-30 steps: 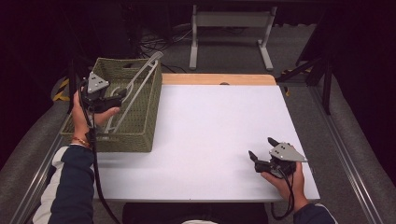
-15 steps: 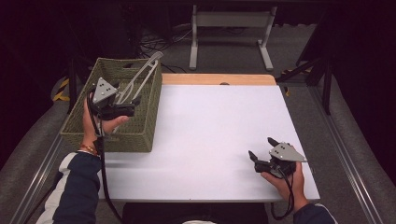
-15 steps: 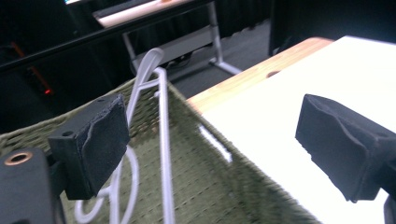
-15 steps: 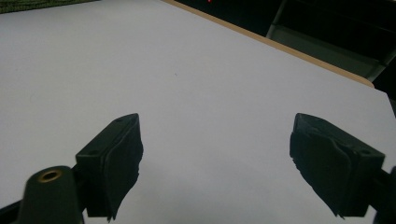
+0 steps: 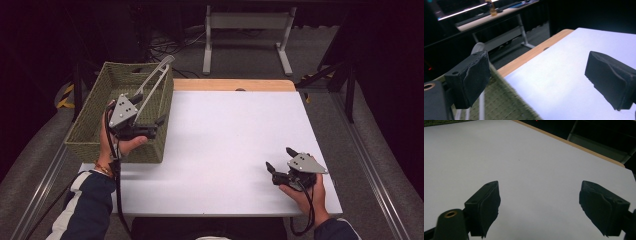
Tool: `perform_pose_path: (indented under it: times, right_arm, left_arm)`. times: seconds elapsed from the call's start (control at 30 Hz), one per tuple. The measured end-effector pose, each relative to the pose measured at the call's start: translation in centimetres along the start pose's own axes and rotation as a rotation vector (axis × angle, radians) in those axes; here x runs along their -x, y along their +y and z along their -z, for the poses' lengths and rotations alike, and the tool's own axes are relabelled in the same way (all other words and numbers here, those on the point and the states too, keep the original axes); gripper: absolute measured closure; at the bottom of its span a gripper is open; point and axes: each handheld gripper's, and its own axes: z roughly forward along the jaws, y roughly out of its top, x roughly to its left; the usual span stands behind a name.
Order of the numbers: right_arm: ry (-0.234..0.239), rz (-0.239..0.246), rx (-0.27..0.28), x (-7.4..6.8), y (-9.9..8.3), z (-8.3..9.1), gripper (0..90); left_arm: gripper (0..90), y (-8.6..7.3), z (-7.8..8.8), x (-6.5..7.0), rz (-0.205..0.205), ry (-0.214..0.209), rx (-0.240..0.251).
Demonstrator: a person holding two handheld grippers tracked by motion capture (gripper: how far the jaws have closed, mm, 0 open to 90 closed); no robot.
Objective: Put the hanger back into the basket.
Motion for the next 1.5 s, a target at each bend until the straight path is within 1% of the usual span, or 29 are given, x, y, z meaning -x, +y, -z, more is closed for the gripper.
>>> perform_pose_path:
  times: [0.1,0.2,0.27,0.37,0.4,0.43,0.5,0.57,0.63,0.67,0.77,0.8,0.9,0.93,1.0,1.03,1.07,1.1,1.17,1.2,1.23,1.27,1.3,1.33,1.37,1.43,1.47,1.5]
  right_arm:
    - [0.000,0.000,0.002,0.0,0.0,0.0,17.5]
    - [-0.001,0.003,0.003,0.0,0.1,0.1,17.5]
    - [-0.004,0.007,0.007,0.0,0.1,0.1,17.5]
    - [-0.002,0.005,0.007,0.0,0.1,0.1,17.5]
    - [-0.001,0.008,0.008,0.0,0.1,0.1,17.5]
    - [-0.004,0.010,0.010,0.0,0.1,0.0,17.4]
    - [-0.003,0.011,0.011,-0.1,0.1,0.1,17.4]
    - [0.000,0.014,0.012,-0.1,0.2,0.1,17.4]
    - [0.000,0.017,0.011,-0.1,0.2,0.0,17.3]
    - [0.002,0.017,0.011,-0.1,0.2,0.0,17.3]
    - [0.005,0.017,0.015,-0.2,0.3,0.0,17.2]
    - [0.006,0.017,0.020,-0.3,0.4,0.0,17.2]
    - [0.013,0.021,0.027,-0.5,0.5,0.0,17.1]
    - [0.018,0.026,0.030,-0.6,0.6,0.0,16.9]
    - [0.032,0.032,0.035,-0.8,0.7,-0.1,16.8]
    - [0.041,0.034,0.036,-0.9,0.7,-0.1,16.8]
    - [0.043,0.039,0.037,-1.0,0.7,-0.1,16.7]
    - [0.048,0.044,0.035,-1.1,0.7,-0.1,16.6]
    - [0.058,0.051,0.042,-1.3,0.7,0.0,16.4]
    - [0.061,0.051,0.044,-1.3,0.7,0.0,16.3]
    - [0.067,0.055,0.046,-1.3,0.6,0.0,16.1]
    - [0.083,0.055,0.050,-1.3,0.6,0.0,15.9]
    - [0.088,0.060,0.049,-1.4,0.5,0.1,15.8]
    - [0.088,0.060,0.049,-1.4,0.5,0.1,15.8]
    - [0.088,0.070,0.049,-1.4,0.5,0.1,15.6]
    - [0.088,0.071,0.048,-1.4,0.4,0.1,15.3]
    - [0.088,0.071,0.048,-1.4,0.4,0.1,15.0]
    - [0.088,0.070,0.049,-1.4,0.4,0.1,14.7]
  left_arm:
    - [6.7,0.0,0.1,0.9,-0.015,-0.017,0.016]
    - [6.7,-0.1,0.4,1.9,-0.019,-0.062,0.023]
    - [6.5,-0.2,0.5,2.6,-0.035,-0.078,0.027]
    - [6.4,-0.5,0.7,3.7,-0.049,-0.114,0.039]
    - [6.5,-0.5,0.7,3.7,-0.049,-0.114,0.039]
    - [6.6,-0.7,0.8,4.2,-0.048,-0.128,0.039]
    - [6.7,-1.0,0.9,4.8,-0.062,-0.146,0.041]
    - [7.1,-1.5,1.0,5.5,-0.064,-0.163,0.038]
    - [8.0,-1.9,1.0,6.1,-0.071,-0.172,0.036]
    - [8.0,-2.1,1.0,6.4,-0.083,-0.176,0.029]
    - [8.1,-2.9,1.1,7.1,-0.088,-0.193,0.024]
    - [8.4,-3.2,1.2,7.3,-0.082,-0.198,0.019]
    - [8.4,-3.8,1.2,7.6,-0.081,-0.208,0.006]
    - [8.8,-4.5,1.3,8.2,-0.079,-0.202,-0.007]
    - [8.3,-5.2,1.3,8.6,-0.066,-0.215,-0.023]
    - [8.3,-5.5,1.4,8.8,-0.067,-0.207,-0.027]
    - [8.4,-5.9,1.4,9.0,-0.059,-0.212,-0.032]
    - [8.5,-6.2,1.4,9.0,-0.054,-0.225,-0.044]
    - [7.6,-6.8,1.5,9.1,-0.053,-0.228,-0.063]
    - [7.6,-7.0,1.5,9.1,-0.043,-0.229,-0.065]
    - [7.6,-7.4,1.6,9.1,-0.042,-0.220,-0.073]
    - [7.6,-7.6,1.7,9.0,-0.034,-0.219,-0.083]
    - [7.5,-7.6,1.7,9.0,-0.034,-0.219,-0.083]
    - [7.5,-8.1,1.8,9.0,-0.030,-0.206,-0.090]
    - [7.6,-8.5,1.9,9.0,-0.028,-0.203,-0.102]
    - [8.0,-9.3,2.2,9.0,-0.039,-0.189,-0.114]
    - [8.3,-9.7,2.4,8.9,-0.055,-0.180,-0.125]
    - [8.2,-10.1,2.5,8.9,-0.052,-0.174,-0.137]
